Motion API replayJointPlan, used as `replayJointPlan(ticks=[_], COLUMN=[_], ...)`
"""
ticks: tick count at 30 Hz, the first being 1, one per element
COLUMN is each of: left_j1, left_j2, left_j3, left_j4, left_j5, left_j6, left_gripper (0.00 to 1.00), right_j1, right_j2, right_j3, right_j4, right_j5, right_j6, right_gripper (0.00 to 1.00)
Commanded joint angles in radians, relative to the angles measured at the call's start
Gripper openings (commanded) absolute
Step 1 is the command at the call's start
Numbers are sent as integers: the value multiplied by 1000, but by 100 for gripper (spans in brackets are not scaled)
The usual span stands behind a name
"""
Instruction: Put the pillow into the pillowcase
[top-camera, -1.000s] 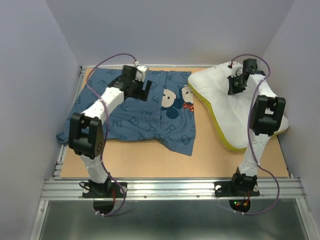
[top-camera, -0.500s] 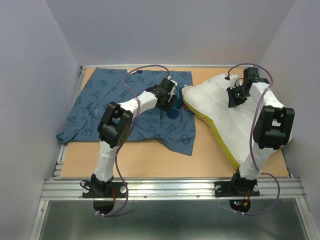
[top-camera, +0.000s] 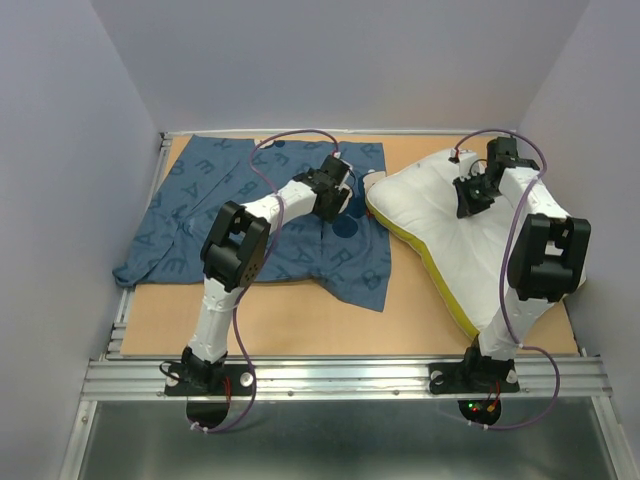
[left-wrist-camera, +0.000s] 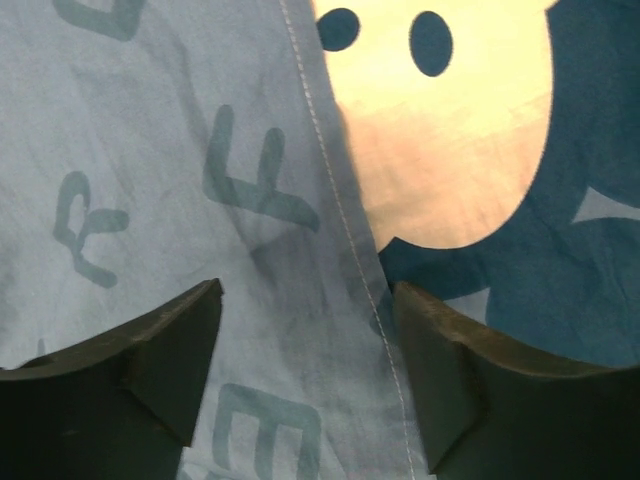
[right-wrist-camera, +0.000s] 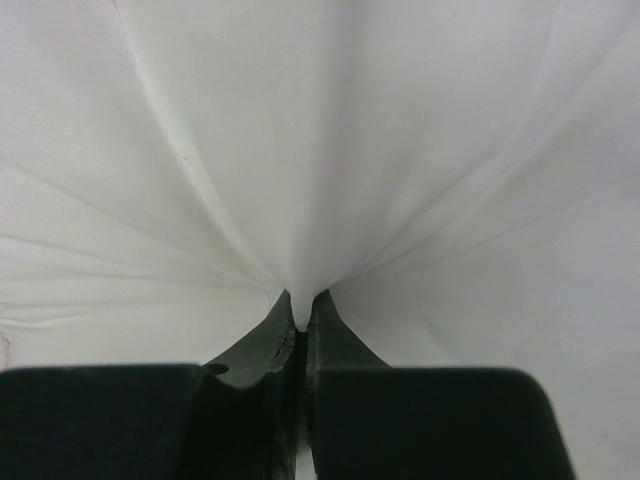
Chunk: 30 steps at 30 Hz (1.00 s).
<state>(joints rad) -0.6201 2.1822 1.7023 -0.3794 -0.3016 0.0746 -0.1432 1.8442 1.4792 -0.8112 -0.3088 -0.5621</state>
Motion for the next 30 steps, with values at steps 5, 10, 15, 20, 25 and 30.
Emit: replayJointPlan(ticks=[5,10,15,20,25,30], left_j1=[-12,-10,-7,11,31,39], left_j2=[-33,2,-9,-70,-151,-225], left_j3=[16,23,23,13,-46,-128], left_j4=[-19,-61,-79,-85,-78,-64], left_j5=[33,-53,-113,-122,-8,94], left_j6=[27,33,34,33,45,27], left_gripper=[86,82,74,57,26,0], right_j1=[-6,-6,-7,-6,5,104], right_j2=[-46,-54,-65,-105,-138,-100], right_j3=[-5,0,7,33,93,167], right_j4=[-5,-5,-5,-17,-40,38], right_j5=[16,5,-3,-79,-187,-144], right_j6=[-27,-33,-48,-70,-75,71], right_gripper=[1,1,1,1,1,1])
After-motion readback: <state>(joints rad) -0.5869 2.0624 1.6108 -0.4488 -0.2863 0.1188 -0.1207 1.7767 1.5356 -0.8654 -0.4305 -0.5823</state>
